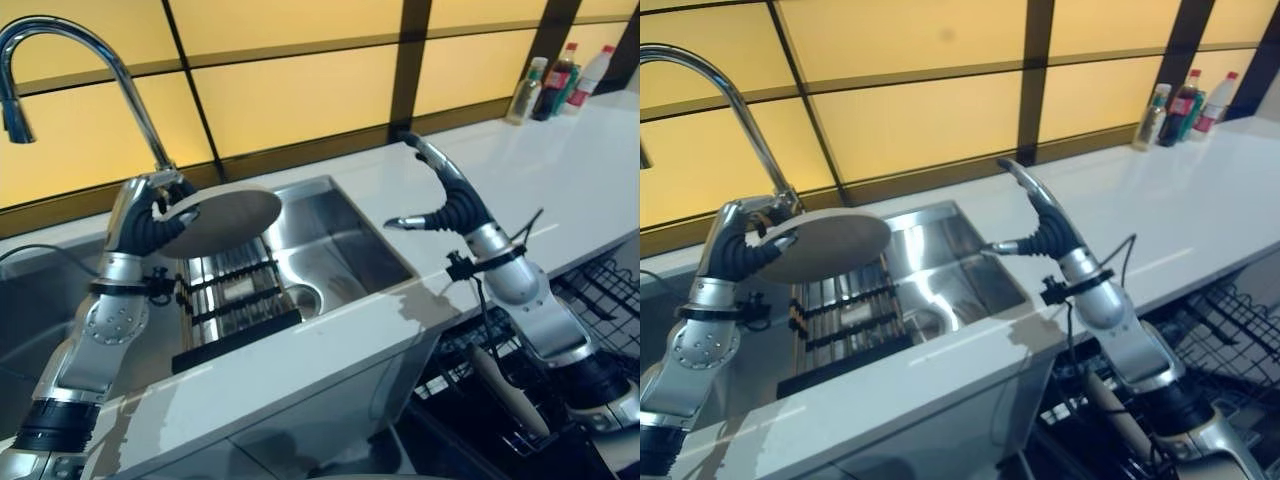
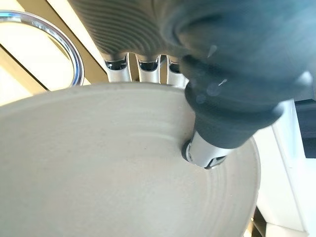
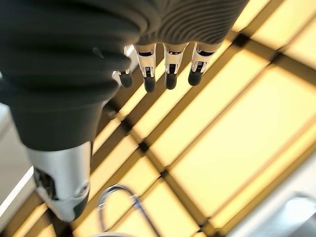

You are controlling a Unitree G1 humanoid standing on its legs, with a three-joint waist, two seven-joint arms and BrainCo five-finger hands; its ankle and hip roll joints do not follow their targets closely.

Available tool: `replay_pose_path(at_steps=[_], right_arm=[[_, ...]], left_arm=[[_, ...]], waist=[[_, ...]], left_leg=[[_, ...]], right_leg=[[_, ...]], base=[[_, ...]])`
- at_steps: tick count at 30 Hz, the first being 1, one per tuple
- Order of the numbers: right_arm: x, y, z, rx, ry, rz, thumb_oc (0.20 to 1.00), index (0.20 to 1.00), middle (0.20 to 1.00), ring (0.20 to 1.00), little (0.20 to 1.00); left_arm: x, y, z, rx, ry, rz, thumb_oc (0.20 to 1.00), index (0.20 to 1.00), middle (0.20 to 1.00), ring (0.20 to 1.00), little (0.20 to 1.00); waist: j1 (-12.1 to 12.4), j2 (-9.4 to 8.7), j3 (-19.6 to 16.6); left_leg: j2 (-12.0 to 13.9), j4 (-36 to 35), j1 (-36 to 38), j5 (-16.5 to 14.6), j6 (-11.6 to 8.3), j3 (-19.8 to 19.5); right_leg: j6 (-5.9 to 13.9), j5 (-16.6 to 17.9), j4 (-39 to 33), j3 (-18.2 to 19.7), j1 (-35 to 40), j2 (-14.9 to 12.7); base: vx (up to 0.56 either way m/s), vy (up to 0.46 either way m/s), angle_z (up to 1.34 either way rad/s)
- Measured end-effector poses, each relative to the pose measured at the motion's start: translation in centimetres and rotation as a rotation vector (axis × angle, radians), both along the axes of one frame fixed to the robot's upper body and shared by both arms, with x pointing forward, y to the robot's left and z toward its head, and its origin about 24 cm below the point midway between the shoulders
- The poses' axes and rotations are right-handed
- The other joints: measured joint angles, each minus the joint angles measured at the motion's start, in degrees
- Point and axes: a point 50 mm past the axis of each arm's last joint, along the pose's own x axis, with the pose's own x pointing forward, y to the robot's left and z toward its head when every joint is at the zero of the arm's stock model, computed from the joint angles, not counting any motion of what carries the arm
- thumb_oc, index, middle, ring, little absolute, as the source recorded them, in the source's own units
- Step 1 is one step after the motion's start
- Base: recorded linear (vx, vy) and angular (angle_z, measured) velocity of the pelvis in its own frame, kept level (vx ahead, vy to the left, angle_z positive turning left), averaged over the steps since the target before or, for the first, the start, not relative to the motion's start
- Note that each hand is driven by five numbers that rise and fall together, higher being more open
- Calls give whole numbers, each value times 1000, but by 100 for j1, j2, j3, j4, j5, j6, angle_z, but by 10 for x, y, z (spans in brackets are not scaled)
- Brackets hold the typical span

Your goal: Pick up plates and place into dishwasher.

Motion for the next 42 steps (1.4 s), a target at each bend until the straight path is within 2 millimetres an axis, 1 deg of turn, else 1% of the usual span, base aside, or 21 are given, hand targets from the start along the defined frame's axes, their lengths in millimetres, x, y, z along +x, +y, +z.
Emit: replay_pose_path(at_steps=[2, 5, 7, 9, 13, 17, 21, 25, 29, 33, 37, 38, 39, 40, 41, 42], right_arm=[[1, 5, 4, 28, 2, 26, 1000, 1000, 1000, 1000, 1000], [2, 15, -3, 72, 60, 69, 1000, 1000, 1000, 1000, 1000], [1, 28, -13, 48, 112, 111, 1000, 1000, 1000, 1000, 1000], [0, 39, -20, 71, 160, 146, 1000, 1000, 1000, 1000, 1000], [-2, 58, -26, 79, 198, 209, 1000, 1000, 1000, 1000, 1000], [-1, 60, -28, 72, 219, 209, 1000, 1000, 1000, 1000, 1000], [-1, 62, -31, 78, 250, 216, 1000, 1000, 1000, 1000, 1000], [-1, 67, -34, 92, 289, 233, 1000, 1000, 1000, 1000, 1000], [-1, 71, -41, 55, 339, 244, 1000, 1000, 1000, 1000, 1000], [0, 70, -46, 5, 378, 250, 1000, 1000, 1000, 1000, 1000], [0, 71, -46, -17, 398, 262, 1000, 1000, 1000, 1000, 1000], [1, 71, -46, -20, 402, 265, 925, 925, 925, 925, 925], [1, 71, -46, -21, 405, 267, 501, 501, 501, 501, 501], [1, 72, -46, -23, 407, 269, 269, 269, 269, 269, 269], [1, 71, -47, -24, 409, 268, 200, 200, 200, 200, 200], [2, 71, -47, -22, 409, 264, 200, 200, 200, 200, 200]], left_arm=[[1, -2, 0, -17, 4, -11, 200, 200, 200, 200, 200], [3, -9, -7, -138, 13, -46, 200, 200, 200, 200, 200], [6, -19, -15, -181, 43, -84, 200, 200, 200, 200, 200], [7, -29, -22, -208, 72, -116, 200, 200, 200, 200, 200], [11, -49, -31, -260, 98, -172, 200, 200, 200, 200, 200], [13, -54, -30, -274, 101, -185, 200, 200, 200, 200, 200], [14, -55, -31, -281, 109, -179, 200, 200, 200, 200, 200], [14, -59, -33, -288, 115, -189, 200, 200, 200, 200, 200], [14, -62, -36, -291, 124, -198, 200, 200, 200, 200, 200], [15, -62, -37, -289, 136, -193, 200, 200, 200, 200, 200], [15, -62, -38, -289, 143, -187, 200, 200, 200, 200, 200], [15, -62, -38, -289, 143, -187, 200, 200, 200, 200, 200], [15, -62, -38, -289, 143, -187, 200, 200, 200, 200, 200], [15, -62, -38, -289, 143, -187, 200, 200, 200, 200, 200], [15, -62, -38, -289, 143, -186, 200, 200, 200, 200, 200], [15, -62, -38, -286, 147, -188, 200, 200, 200, 200, 200]], waist=[[46, -51, 2], [132, -123, 8], [158, -171, 0], [155, -200, 14], [148, -218, 26], [147, -220, 28], [139, -224, 32], [140, -233, 38], [146, -282, 80], [149, -348, 122], [160, -350, 127], [160, -351, 127], [160, -351, 127], [162, -351, 127], [164, -351, 127], [168, -352, 128]], left_leg=[[-3, 0, 4, 2, -3, -46], [-5, 0, -4, 15, -13, -75], [-6, 1, -5, 17, -14, -82], [-7, 2, -7, 21, -13, -83], [-7, -1, -9, 23, -13, -83], [-7, -8, -9, 23, -13, -82], [-7, -10, -8, 23, -13, -80], [-7, -11, -7, 23, -13, -79], [-6, -10, -7, 23, -14, -80], [-7, -10, -8, 24, -14, -80], [-7, -10, -8, 24, -14, -80], [-7, -9, -7, 24, -14, -80], [-7, -8, -7, 24, -14, -80], [-7, -7, -7, 24, -14, -80], [-7, -6, -6, 24, -14, -81], [-7, -5, -6, 24, -15, -81]], right_leg=[[0, -6, 0, -37, 26, 0], [0, -7, 0, -74, 34, 0], [1, -8, -1, -84, 36, 0], [1, -7, 0, -85, 40, 0], [-1, -6, 0, -85, 38, 0], [0, -7, 0, -86, 36, 0], [0, -8, -1, -86, 35, 0], [0, -7, -2, -86, 36, 0], [0, -7, -3, -86, 37, 0], [0, -8, -3, -87, 37, 0], [0, -8, -3, -88, 38, 0], [0, -8, -3, -88, 40, 0], [0, -8, -3, -88, 41, 0], [0, -8, -3, -89, 42, 0], [0, -8, -3, -91, 44, 0], [0, -8, -3, -92, 45, 0]], base=[[-10, 0, 10], [-12, -2, 6], [-2, 1, 3], [0, 0, 0], [0, 0, 0], [0, 0, 0], [0, 0, 0], [5, 8, 0], [0, 0, 0], [0, 0, 0], [0, 0, 0], [0, 0, 0], [0, 0, 0], [0, 0, 0], [0, 0, 0], [0, 0, 0]])
